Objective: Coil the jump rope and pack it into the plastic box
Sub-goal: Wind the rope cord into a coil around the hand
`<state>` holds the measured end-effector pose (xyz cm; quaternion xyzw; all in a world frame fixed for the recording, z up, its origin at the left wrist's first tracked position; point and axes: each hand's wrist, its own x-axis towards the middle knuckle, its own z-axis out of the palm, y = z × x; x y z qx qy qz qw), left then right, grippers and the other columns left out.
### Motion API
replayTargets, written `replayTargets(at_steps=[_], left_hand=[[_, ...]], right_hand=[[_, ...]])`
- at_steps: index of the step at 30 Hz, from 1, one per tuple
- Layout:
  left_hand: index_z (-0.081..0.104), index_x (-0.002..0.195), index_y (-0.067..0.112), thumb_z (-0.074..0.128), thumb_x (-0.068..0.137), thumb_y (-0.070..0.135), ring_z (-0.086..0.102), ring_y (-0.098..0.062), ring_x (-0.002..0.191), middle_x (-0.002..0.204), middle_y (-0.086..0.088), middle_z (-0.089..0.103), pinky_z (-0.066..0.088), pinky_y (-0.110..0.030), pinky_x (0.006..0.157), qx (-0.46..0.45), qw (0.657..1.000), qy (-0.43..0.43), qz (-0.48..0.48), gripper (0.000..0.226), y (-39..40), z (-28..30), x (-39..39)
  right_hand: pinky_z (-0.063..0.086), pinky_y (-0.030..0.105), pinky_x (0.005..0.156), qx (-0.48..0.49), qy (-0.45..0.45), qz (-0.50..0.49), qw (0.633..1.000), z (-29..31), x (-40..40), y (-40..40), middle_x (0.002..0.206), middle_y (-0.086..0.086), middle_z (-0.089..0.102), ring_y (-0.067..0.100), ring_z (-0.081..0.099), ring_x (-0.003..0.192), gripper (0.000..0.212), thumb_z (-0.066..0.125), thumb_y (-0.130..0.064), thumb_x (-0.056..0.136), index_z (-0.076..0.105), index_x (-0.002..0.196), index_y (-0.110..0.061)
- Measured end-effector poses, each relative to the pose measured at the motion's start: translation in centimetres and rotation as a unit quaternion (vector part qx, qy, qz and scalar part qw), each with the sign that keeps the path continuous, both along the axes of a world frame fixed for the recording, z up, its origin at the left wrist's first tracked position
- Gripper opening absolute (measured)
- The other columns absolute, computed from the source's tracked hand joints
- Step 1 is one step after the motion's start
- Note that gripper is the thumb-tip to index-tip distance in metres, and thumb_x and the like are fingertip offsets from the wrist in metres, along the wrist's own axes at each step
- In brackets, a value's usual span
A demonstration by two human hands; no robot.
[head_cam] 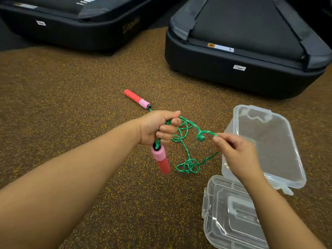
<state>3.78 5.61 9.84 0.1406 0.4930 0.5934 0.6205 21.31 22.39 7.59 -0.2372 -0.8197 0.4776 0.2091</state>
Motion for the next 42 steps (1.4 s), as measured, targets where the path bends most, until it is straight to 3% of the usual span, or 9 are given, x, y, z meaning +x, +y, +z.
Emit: replayTargets(at_steps=[4, 9, 14, 20, 26, 30, 32, 37, 42], left_hand=[[0.042, 0.055, 0.023, 0.034, 0.097, 0.041, 0.023, -0.005, 0.026, 0.034, 0.01, 0.028, 0.023, -0.021, 0.038, -0.009, 0.998, -0.002, 0.056, 0.046, -0.3, -0.3, -0.5], [0.043, 0.053, 0.023, 0.032, 0.097, 0.04, 0.022, -0.004, 0.026, 0.033, 0.01, 0.028, 0.021, -0.022, 0.037, 0.007, 0.998, -0.004, 0.064, 0.049, 0.2, 0.5, -0.7], [0.045, 0.052, 0.022, 0.038, 0.09, 0.04, 0.023, -0.004, 0.027, 0.034, 0.011, 0.029, 0.013, -0.025, 0.043, -0.019, 0.999, 0.004, -0.049, 0.043, 0.8, 0.4, 0.3], [0.047, 0.054, 0.023, 0.039, 0.088, 0.039, 0.024, -0.003, 0.026, 0.034, 0.011, 0.03, 0.023, -0.022, 0.036, -0.024, 0.991, 0.0, -0.134, 0.038, 0.9, 0.9, 0.9], [0.048, 0.055, 0.022, 0.039, 0.088, 0.038, 0.027, -0.004, 0.026, 0.033, 0.01, 0.032, 0.025, -0.022, 0.037, -0.011, 0.991, -0.013, -0.133, 0.038, 0.8, 1.2, 1.1], [0.046, 0.056, 0.023, 0.039, 0.09, 0.039, 0.029, -0.007, 0.028, 0.032, 0.009, 0.03, 0.029, -0.022, 0.04, 0.006, 0.999, -0.038, -0.013, 0.039, 0.9, 1.0, 0.8], [0.046, 0.057, 0.024, 0.036, 0.095, 0.039, 0.032, -0.009, 0.03, 0.032, 0.008, 0.029, 0.031, -0.023, 0.042, -0.002, 0.999, -0.03, 0.032, 0.042, 1.3, 0.8, 1.0], [0.045, 0.059, 0.022, 0.037, 0.097, 0.039, 0.043, -0.012, 0.037, 0.036, 0.007, 0.036, 0.035, -0.02, 0.045, 0.009, 0.99, -0.052, 0.129, 0.042, 2.1, 1.0, 1.3], [0.044, 0.061, 0.02, 0.036, 0.098, 0.036, 0.054, -0.015, 0.039, 0.044, 0.005, 0.049, 0.041, -0.018, 0.043, 0.015, 0.987, -0.029, 0.157, 0.041, 2.0, 0.9, 1.1]], right_hand=[[0.049, 0.01, 0.066, -0.106, 0.061, -0.072, 0.99, -0.9, 1.8, -0.2, 0.065, -0.014, 0.07, -0.002, 0.06, 0.065, 0.014, 0.069, -0.008, 0.082, 0.073, 0.09, -0.02], [0.05, 0.017, 0.066, -0.097, -0.064, -0.029, 0.993, -4.7, 3.0, -2.5, 0.069, -0.017, 0.072, 0.0, 0.062, 0.067, 0.025, 0.076, -0.01, 0.076, 0.072, 0.073, -0.035], [0.039, 0.023, 0.101, -0.081, -0.121, 0.086, 0.986, -3.9, 0.5, -3.4, 0.127, -0.01, 0.057, 0.004, 0.053, 0.117, 0.066, 0.078, -0.021, 0.075, 0.049, 0.135, -0.027], [0.035, 0.023, 0.109, -0.126, 0.025, 0.125, 0.984, -0.3, -3.2, -4.3, 0.137, -0.007, 0.052, 0.0, 0.048, 0.125, 0.046, 0.051, -0.006, 0.094, 0.045, 0.135, -0.028], [0.037, 0.032, 0.063, -0.128, -0.007, 0.148, 0.981, -1.3, -4.1, -4.8, 0.078, 0.004, 0.055, 0.015, 0.045, 0.07, 0.017, 0.048, -0.016, 0.097, 0.064, 0.096, -0.023], [0.047, 0.04, 0.073, -0.213, 0.026, -0.007, 0.977, -3.0, -2.9, -4.8, 0.063, -0.006, 0.061, 0.014, 0.056, 0.067, 0.024, 0.045, -0.021, 0.098, 0.065, 0.084, -0.024], [0.048, 0.037, 0.065, -0.146, 0.001, -0.062, 0.987, -3.6, -2.4, -5.9, 0.052, -0.008, 0.053, 0.012, 0.052, 0.057, 0.026, 0.043, -0.026, 0.099, 0.064, 0.083, -0.025], [0.033, 0.034, 0.059, -0.005, -0.076, -0.032, 0.997, -3.4, -1.3, -8.5, 0.061, -0.007, 0.051, 0.011, 0.047, 0.059, 0.031, 0.037, -0.034, 0.099, 0.059, 0.082, -0.02], [0.037, 0.029, 0.061, -0.131, -0.091, -0.066, 0.985, -3.6, -1.2, -8.4, 0.069, -0.009, 0.055, 0.009, 0.048, 0.064, 0.024, 0.041, -0.027, 0.098, 0.062, 0.087, -0.023]])
